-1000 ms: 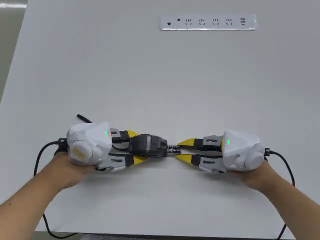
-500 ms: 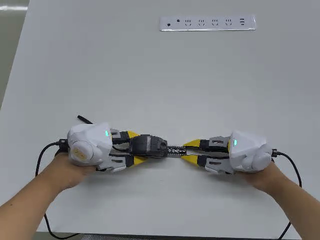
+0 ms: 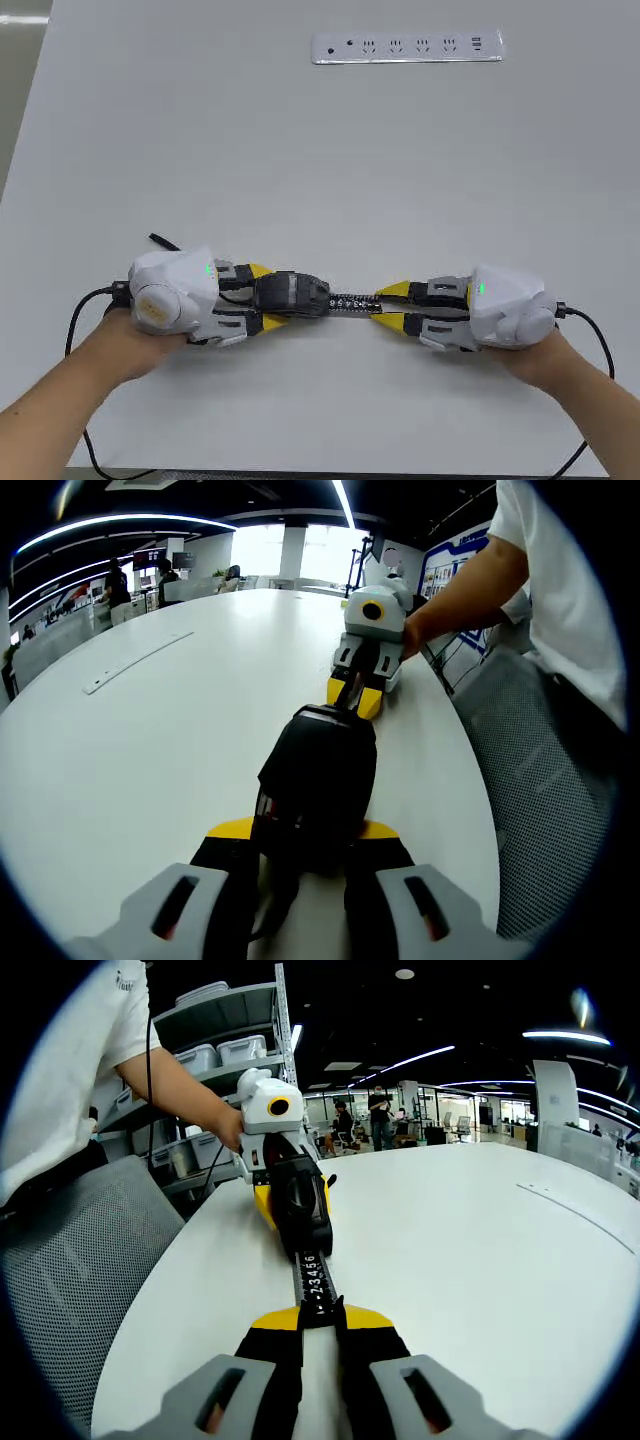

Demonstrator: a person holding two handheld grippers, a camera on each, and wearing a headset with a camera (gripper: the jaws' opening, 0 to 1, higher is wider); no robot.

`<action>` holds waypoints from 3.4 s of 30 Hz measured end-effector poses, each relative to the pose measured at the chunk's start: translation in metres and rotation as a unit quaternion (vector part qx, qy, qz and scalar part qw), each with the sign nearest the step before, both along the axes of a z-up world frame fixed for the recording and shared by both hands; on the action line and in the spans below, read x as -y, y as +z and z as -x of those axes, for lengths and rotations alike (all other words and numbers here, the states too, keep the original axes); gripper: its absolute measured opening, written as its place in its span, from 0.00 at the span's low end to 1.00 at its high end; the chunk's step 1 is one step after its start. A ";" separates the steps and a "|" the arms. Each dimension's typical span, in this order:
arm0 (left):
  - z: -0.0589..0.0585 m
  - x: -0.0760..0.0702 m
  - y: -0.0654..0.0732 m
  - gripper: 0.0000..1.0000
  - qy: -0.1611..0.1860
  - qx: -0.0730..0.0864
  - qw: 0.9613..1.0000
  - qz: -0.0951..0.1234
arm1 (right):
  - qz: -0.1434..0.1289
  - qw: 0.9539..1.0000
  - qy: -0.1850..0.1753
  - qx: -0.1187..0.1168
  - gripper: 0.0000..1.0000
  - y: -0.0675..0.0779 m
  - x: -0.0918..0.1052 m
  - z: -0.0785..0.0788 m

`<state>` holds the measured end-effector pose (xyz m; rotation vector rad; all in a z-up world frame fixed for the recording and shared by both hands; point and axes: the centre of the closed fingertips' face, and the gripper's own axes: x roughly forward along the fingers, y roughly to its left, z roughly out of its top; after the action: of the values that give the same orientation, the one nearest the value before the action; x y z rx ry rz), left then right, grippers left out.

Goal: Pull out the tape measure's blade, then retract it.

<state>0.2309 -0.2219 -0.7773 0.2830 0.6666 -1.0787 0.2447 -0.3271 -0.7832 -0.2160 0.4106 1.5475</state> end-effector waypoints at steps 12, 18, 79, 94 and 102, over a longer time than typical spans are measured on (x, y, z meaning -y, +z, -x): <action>0.001 0.000 0.000 0.29 0.000 0.000 1.000 0.000 | 0.001 1.000 -0.008 -0.003 0.12 0.000 0.012 0.000; 0.001 0.000 0.000 0.29 0.001 -0.001 1.000 0.000 | 0.001 1.000 -0.010 -0.004 0.12 0.000 0.018 -0.001; 0.000 0.000 -0.002 0.29 0.004 -0.004 1.000 -0.006 | 0.011 0.999 -0.042 -0.017 0.10 0.010 0.095 -0.009; 0.000 0.001 -0.001 0.29 0.005 -0.006 1.000 -0.009 | 0.012 0.998 -0.048 -0.024 0.10 0.008 0.114 -0.011; 0.000 0.001 -0.001 0.29 0.004 -0.007 1.000 -0.011 | 0.012 0.998 -0.050 -0.027 0.09 0.009 0.121 -0.011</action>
<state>0.2309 -0.2230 -0.7786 0.2911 0.6916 -1.0671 0.2560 -0.4480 -0.7741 -0.1696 0.4760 1.4536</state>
